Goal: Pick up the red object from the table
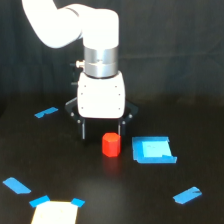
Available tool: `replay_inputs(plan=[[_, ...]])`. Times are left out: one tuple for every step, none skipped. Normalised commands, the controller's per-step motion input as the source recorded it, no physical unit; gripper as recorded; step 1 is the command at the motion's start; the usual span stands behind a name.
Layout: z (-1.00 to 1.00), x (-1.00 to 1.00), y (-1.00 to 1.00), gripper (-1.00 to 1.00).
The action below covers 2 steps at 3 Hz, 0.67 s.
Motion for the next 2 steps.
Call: replay_inputs(plan=[[-1.00,0.69,-0.69,0.46],[-0.14,-0.18,-0.32,-1.00]])
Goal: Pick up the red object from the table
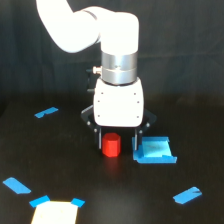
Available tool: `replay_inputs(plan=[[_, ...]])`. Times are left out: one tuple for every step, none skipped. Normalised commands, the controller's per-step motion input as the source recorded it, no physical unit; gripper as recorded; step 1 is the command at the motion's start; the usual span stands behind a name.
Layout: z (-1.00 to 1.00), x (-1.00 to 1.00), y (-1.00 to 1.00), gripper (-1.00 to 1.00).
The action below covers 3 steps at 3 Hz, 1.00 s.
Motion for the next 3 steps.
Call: replay_inputs(plan=[[-0.44,0.46,0.51,-1.00],[-0.31,0.79,0.50,-1.00],[0.31,-0.03,0.36,-1.00]])
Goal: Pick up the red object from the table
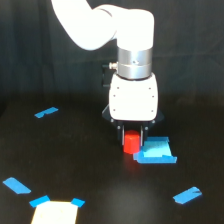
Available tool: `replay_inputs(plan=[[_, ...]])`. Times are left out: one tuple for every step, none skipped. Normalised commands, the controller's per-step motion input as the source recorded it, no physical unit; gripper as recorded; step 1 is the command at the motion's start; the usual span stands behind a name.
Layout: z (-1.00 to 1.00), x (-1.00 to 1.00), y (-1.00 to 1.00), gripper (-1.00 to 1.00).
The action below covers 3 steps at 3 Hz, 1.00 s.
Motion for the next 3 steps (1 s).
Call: replay_inputs(plan=[[1.00,-0.59,-1.00,-0.56],[1.00,-0.93,-1.00,-1.00],[1.00,-0.70,-1.00,-1.00]])
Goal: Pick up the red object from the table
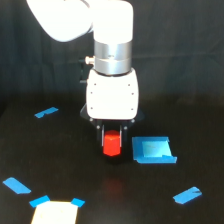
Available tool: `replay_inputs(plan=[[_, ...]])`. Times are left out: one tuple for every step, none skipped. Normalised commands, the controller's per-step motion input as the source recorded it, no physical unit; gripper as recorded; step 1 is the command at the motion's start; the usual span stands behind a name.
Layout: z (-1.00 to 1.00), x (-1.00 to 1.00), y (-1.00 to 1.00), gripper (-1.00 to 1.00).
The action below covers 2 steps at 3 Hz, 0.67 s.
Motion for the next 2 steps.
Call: replay_inputs(plan=[[1.00,-0.14,-1.00,-0.28],[1.00,0.44,-0.31,-0.32]])
